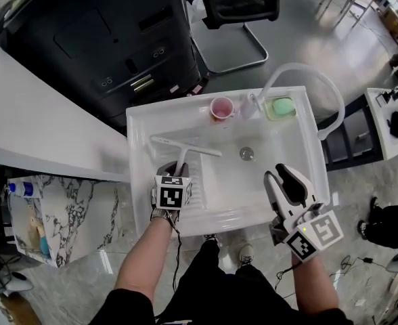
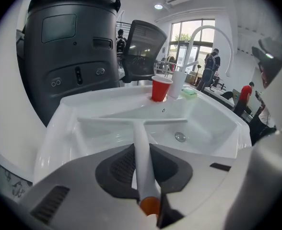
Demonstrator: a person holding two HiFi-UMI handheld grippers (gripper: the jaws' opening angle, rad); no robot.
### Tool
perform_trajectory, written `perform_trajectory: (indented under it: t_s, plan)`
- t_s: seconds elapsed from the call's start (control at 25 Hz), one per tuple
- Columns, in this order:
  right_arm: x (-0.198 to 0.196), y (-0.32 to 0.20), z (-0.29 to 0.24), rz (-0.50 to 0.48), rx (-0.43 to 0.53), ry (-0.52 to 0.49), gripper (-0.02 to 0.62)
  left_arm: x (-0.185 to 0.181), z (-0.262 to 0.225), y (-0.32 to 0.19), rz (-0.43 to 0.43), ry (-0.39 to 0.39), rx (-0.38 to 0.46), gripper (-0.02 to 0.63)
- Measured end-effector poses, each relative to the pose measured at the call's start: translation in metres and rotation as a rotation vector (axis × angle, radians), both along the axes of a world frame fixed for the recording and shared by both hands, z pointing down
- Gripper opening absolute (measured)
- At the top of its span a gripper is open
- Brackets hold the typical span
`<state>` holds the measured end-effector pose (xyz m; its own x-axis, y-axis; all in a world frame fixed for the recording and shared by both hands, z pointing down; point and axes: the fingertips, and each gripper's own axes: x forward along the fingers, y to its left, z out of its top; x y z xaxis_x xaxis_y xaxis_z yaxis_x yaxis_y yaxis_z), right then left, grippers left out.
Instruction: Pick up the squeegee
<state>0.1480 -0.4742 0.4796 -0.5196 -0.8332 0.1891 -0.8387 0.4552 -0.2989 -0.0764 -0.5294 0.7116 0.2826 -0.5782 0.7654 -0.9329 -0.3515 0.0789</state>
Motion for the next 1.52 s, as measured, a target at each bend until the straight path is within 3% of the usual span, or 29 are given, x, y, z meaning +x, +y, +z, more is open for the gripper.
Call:
perform_trajectory:
  t_s: [0.76, 1.2, 1.52]
  plan:
    - [-0.001, 0.055, -0.044, -0.105, 0.095, -0.05, 0.14, 0.006, -0.166, 0.056, -0.075, 0.096, 0.318, 0.077]
    - [0.014, 0.109, -0.07, -0.174, 0.146, -0.094, 0.137, 0.023, -0.26, 0.142, -0.122, 0.137, 0.466, 0.077]
    - [0.038, 0.167, -0.091, -0.249, 0.185, -0.102, 0.137, 0.048, -0.294, 0.228, -0.183, 0.135, 0.532, 0.077]
